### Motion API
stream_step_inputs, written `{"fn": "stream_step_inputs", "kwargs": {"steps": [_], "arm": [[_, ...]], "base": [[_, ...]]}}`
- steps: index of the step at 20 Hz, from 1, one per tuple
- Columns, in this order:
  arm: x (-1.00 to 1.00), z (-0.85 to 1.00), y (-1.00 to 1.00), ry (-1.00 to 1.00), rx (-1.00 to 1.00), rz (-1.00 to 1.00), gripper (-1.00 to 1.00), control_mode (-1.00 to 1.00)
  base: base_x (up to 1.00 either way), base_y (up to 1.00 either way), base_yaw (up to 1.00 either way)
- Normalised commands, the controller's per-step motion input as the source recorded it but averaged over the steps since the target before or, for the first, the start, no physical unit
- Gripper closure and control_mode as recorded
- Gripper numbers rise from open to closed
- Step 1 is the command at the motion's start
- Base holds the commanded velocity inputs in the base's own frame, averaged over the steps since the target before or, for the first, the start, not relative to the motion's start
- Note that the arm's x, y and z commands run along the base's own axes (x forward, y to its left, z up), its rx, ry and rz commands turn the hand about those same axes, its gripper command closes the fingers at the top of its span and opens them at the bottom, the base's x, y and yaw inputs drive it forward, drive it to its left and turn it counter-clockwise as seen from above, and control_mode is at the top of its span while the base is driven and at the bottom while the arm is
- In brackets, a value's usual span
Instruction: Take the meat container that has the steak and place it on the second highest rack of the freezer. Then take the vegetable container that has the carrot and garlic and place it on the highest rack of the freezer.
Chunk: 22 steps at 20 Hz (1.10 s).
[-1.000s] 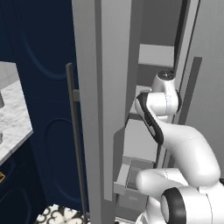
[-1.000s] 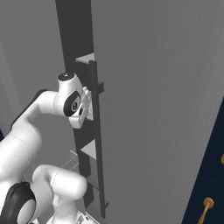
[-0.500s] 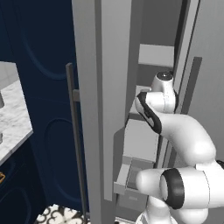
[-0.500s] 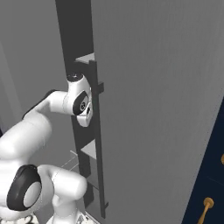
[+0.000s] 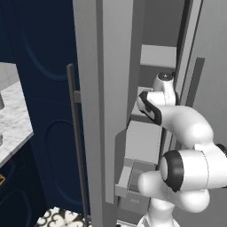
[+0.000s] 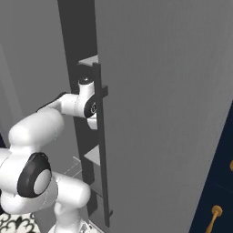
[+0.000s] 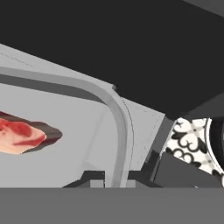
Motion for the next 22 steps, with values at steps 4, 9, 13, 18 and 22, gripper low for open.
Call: {"fn": "stream_step_inputs", "kwargs": {"steps": [4, 9, 13, 18, 22], "arm": [[0.15, -0.27, -0.08, 0.0, -0.02, 0.0, 1.0, -1.0], [0.3, -0.1, -0.02, 0.0, -0.01, 0.0, 1.0, -1.0], [0.41, -0.06, -0.03, 0.0, 0.0, 0.0, 1.0, -1.0], [0.4, -0.06, -0.04, 0.0, 0.0, 0.0, 1.0, -1.0], [0.15, -0.26, 0.0, 0.0, -0.04, 0.0, 1.0, -1.0]], "base": [[0.0, 0.0, 0.0], [0.0, 0.0, 0.0], [0.0, 0.0, 0.0], [0.0, 0.0, 0.0], [0.0, 0.0, 0.0]]}}
